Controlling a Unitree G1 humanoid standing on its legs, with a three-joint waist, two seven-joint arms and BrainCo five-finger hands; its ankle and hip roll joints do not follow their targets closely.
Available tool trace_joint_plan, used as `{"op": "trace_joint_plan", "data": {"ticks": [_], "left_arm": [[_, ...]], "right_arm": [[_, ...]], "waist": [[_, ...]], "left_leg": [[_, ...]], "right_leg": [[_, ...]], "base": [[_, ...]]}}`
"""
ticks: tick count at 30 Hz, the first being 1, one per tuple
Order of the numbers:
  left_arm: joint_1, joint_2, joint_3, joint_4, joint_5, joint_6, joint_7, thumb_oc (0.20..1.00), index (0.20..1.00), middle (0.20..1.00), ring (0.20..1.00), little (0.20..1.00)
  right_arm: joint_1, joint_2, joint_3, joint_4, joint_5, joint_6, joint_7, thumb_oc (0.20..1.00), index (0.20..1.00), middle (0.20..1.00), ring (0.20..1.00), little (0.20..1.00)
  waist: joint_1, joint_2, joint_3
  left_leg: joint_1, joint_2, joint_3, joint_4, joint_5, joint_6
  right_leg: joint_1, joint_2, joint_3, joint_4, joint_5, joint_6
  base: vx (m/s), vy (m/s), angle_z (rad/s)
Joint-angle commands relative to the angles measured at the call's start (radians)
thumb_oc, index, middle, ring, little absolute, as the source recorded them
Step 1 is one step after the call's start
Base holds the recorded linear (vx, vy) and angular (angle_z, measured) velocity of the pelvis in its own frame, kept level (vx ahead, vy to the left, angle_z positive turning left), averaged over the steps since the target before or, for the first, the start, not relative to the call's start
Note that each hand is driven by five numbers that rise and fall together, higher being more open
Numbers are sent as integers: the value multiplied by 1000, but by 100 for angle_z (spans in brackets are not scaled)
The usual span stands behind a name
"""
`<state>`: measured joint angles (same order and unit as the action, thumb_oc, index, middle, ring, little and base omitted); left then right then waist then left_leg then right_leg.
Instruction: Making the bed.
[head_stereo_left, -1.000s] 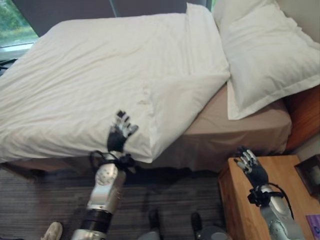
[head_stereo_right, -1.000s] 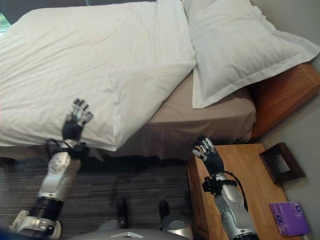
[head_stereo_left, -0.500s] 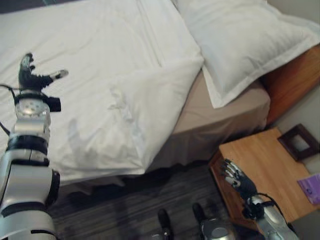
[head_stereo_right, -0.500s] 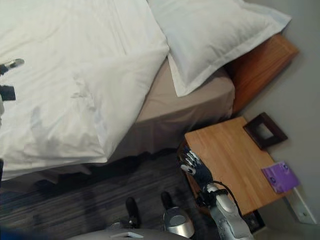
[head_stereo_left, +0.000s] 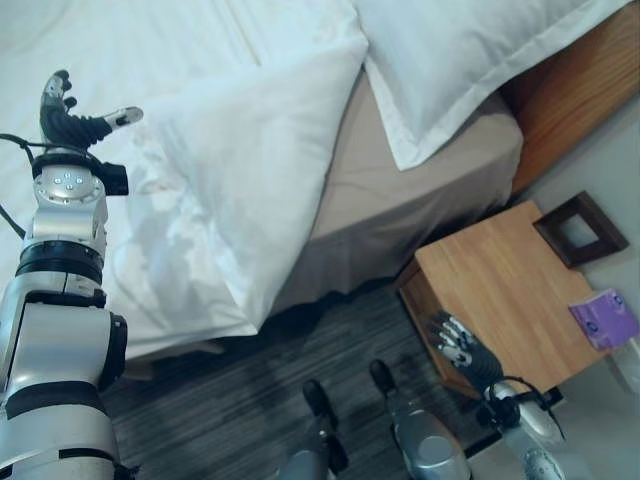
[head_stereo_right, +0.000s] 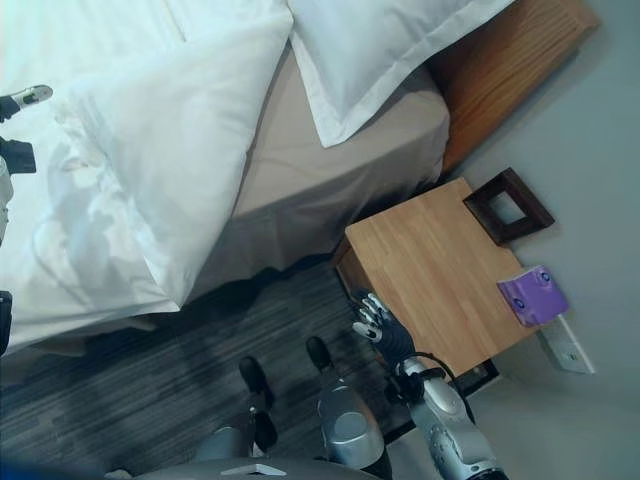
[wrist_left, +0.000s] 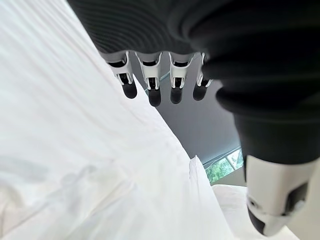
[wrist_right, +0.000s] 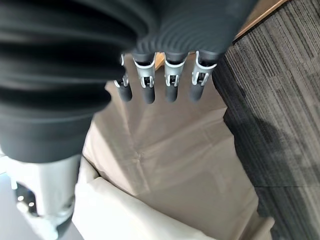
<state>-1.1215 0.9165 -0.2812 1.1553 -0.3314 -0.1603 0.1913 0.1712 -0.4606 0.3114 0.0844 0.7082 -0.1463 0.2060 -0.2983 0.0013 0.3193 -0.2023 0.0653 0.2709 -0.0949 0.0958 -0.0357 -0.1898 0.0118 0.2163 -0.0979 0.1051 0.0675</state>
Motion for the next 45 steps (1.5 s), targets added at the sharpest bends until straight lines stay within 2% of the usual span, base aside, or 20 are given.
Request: {"op": "trace_joint_plan", "data": {"ticks": [1, 8, 13, 14, 15, 17, 18, 19, 20, 25, 26, 27, 29, 31, 32, 37, 41, 42, 43, 45], "left_arm": [[-125, 65, -94, 65, 71, -8, 6, 1000, 1000, 1000, 1000, 1000], [-199, 119, -165, 121, 100, 12, -21, 1000, 1000, 1000, 1000, 1000], [-213, 96, -179, 132, 106, 15, -11, 1000, 1000, 1000, 1000, 1000], [-214, 92, -185, 125, 106, 11, -14, 959, 959, 959, 959, 959], [-215, 91, -186, 125, 106, 11, -14, 790, 790, 790, 790, 790], [-214, 50, -197, 100, 108, 2, -19, 347, 347, 347, 347, 347], [-214, 51, -196, 100, 108, 3, -18, 200, 200, 200, 200, 200], [-216, 32, -209, 84, 119, -4, -23, 200, 200, 200, 200, 200], [-232, 1, -236, 39, 128, -25, -26, 200, 200, 200, 200, 200], [-297, -84, -292, -117, 80, -81, 2, 200, 200, 200, 200, 200], [-309, -146, -311, -246, 30, -112, 28, 200, 200, 200, 200, 200], [-308, -146, -310, -247, 31, -111, 29, 200, 200, 200, 200, 200], [-297, -235, -327, -406, -79, -166, 15, 200, 200, 200, 200, 200], [-288, -274, -325, -461, -116, -180, 13, 200, 200, 200, 200, 200], [-270, -330, -325, -534, -168, -197, 7, 200, 200, 200, 200, 200], [-167, -515, -370, -687, -137, -182, -25, 200, 200, 200, 200, 200], [-106, -566, -386, -692, -116, -160, -56, 200, 200, 200, 200, 200], [-89, -567, -392, -683, -120, -151, -75, 485, 485, 485, 485, 485], [-69, -537, -403, -680, -136, -140, -117, 1000, 1000, 1000, 1000, 1000], [-46, -492, -398, -684, -170, -139, -149, 1000, 1000, 1000, 1000, 1000]], "right_arm": [[3, -12, -62, -35, 14, -62, 4, 1000, 1000, 1000, 1000, 1000], [-58, 9, -55, -6, 48, -94, -32, 1000, 1000, 1000, 1000, 1000], [-45, 20, -39, -11, 60, -105, -39, 1000, 1000, 1000, 1000, 1000], [-34, 28, -41, -7, 58, -102, -40, 1000, 1000, 1000, 1000, 1000], [-34, 28, -41, -7, 58, -102, -40, 1000, 1000, 1000, 1000, 1000], [-3, 34, -30, 10, 37, -91, -41, 1000, 1000, 1000, 1000, 1000], [-3, 33, -29, 9, 36, -91, -40, 1000, 1000, 1000, 1000, 1000], [4, 30, -25, 12, 29, -88, -36, 1000, 1000, 1000, 1000, 1000], [6, 13, -14, 19, 8, -81, -22, 1000, 1000, 1000, 1000, 1000], [-1, -1, -8, 27, 9, -81, -17, 1000, 1000, 1000, 1000, 1000], [-5, -8, -8, 29, 4, -82, -18, 1000, 1000, 1000, 1000, 1000], [-4, -8, -8, 29, 4, -82, -18, 1000, 1000, 1000, 1000, 1000], [-10, -13, -3, 41, -7, -78, -23, 1000, 1000, 1000, 1000, 1000], [-14, -14, -1, 47, -12, -77, -29, 1000, 1000, 1000, 1000, 1000], [-20, -12, 1, 53, -16, -75, -39, 1000, 1000, 1000, 1000, 1000], [-33, -22, 21, 65, -40, -63, -68, 1000, 1000, 1000, 1000, 1000], [-41, -35, 21, 52, -45, -63, -77, 1000, 1000, 1000, 1000, 1000], [-39, -39, 19, 45, -45, -63, -75, 1000, 1000, 1000, 1000, 1000], [-28, -48, 7, 40, -51, -61, -71, 1000, 1000, 1000, 1000, 1000], [-14, -51, -12, 39, -56, -60, -72, 1000, 1000, 1000, 1000, 1000]], "waist": [[-3, -29, -27], [-40, -25, 64], [-58, -14, 119], [-60, -13, 126], [-59, -13, 125], [-64, 4, 134], [-65, -1, 140], [-65, 6, 134], [-68, 11, 137], [-74, 35, 124], [-74, 51, 119], [-74, 51, 119], [-77, 70, 110], [-79, 76, 107], [-79, 82, 105], [-93, 95, 109], [-103, 101, 115], [-107, 103, 118], [-113, 114, 121], [-119, 125, 122]], "left_leg": [[42, 42, 29, 8, 14, -74], [-81, 42, 68, 8, 34, -87], [-135, 35, 89, 8, 42, -91], [-139, 35, 90, 8, 42, -91], [-140, 35, 90, 8, 42, -91], [-124, 22, 81, 8, 10, -94], [-134, 27, 90, 8, 39, -90], [-119, 21, 83, 8, 7, -94], [-116, 22, 95, 8, 30, -89], [-88, 14, 91, 8, 20, -87], [-72, 8, 84, 8, 17, -85], [-71, 8, 84, 8, 17, -85], [-55, 0, 73, 8, 12, -82], [-51, -2, 68, 8, 12, -81], [-47, -3, 64, 8, 11, -79], [-31, -10, 64, 8, 11, -72], [-28, -10, 71, 8, 11, -71], [-27, -10, 75, 8, 12, -71], [-24, -11, 78, 8, 12, -72], [-21, -12, 78, 8, 12, -72]], "right_leg": [[-54, -38, -37, 46, -5, 76], [-199, -38, -6, 49, 38, 83], [-260, -38, 15, 45, 59, 86], [-264, -40, 16, 47, 59, 87], [-265, -40, 16, 47, 59, 87], [-252, -49, 20, 42, 38, 93], [-266, -43, 22, 50, 60, 89], [-249, -50, 22, 43, 38, 94], [-255, -48, 25, 52, 57, 91], [-231, -56, 22, 54, 49, 92], [-215, -62, 17, 56, 44, 93], [-214, -62, 17, 56, 44, 93], [-189, -71, 5, 51, 40, 94], [-182, -72, 1, 48, 40, 94], [-175, -76, -3, 45, 38, 94], [-150, -82, -8, 41, 36, 94], [-149, -81, -2, 41, 39, 93], [-149, -81, 0, 42, 39, 93], [-148, -83, 3, 42, 39, 93], [-143, -84, 3, 41, 37, 93]], "base": [[-68, -54, -6], [-59, -3, -10], [-30, 21, -12], [-29, -4, -6], [-2, -7, -5], [71, 43, -10], [124, 68, -5], [-66, -36, 0], [0, 0, 0], [1, 1, 4], [21, 11, 4], [18, 2, 6], [-1, -21, 9], [-7, -19, 5], [-11, -11, 3], [-23, -9, -2], [-15, 3, 0], [0, 0, 0], [-30, 0, -1], [-4, 1, -2]]}}
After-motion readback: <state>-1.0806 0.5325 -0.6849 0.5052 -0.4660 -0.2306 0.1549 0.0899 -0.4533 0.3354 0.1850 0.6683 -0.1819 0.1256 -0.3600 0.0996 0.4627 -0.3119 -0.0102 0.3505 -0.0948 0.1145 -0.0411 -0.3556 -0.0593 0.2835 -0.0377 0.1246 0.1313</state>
